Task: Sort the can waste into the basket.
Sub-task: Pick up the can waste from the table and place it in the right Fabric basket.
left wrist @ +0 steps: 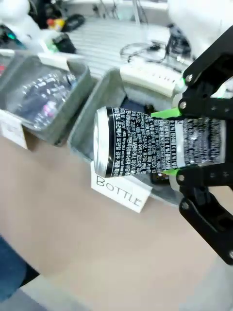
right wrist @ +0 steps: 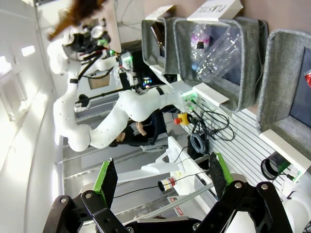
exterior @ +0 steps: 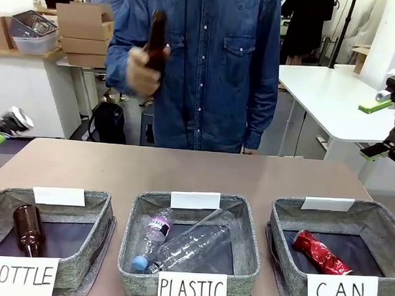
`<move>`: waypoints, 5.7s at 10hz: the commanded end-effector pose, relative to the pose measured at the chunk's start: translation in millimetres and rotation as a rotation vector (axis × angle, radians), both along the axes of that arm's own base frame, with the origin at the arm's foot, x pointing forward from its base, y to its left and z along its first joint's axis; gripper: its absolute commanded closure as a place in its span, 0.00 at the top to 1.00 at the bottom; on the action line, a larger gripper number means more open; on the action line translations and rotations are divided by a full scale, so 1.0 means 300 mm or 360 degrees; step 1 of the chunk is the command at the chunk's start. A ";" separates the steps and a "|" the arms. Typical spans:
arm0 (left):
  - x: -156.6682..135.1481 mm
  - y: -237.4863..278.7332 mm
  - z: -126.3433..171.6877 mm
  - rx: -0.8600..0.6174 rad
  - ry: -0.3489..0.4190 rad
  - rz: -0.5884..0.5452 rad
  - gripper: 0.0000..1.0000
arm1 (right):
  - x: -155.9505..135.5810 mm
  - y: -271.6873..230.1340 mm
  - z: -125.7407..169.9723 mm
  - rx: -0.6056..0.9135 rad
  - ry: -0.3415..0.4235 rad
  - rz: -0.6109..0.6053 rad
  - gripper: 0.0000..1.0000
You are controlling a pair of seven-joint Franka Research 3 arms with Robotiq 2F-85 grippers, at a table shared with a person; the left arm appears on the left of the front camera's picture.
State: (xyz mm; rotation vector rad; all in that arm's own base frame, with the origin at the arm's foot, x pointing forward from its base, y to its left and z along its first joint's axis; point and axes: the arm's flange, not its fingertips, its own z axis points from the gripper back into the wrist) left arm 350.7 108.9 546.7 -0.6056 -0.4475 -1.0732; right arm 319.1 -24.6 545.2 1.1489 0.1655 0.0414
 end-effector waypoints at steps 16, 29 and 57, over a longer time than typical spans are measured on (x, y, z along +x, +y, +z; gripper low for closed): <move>-0.248 -0.070 -0.039 -0.0394 0.0348 -0.0189 0.38 | -0.004 -0.005 -0.001 0.0003 -0.0034 0.0028 1.00; -0.290 -0.947 -0.189 -0.0234 0.0129 -0.0635 0.39 | -0.070 0.044 0.104 -0.0042 -0.0060 0.0320 1.00; -0.010 -1.679 -0.127 0.0319 -0.0278 -0.0525 1.00 | -0.214 -0.074 0.139 -0.0467 -0.0184 0.0600 1.00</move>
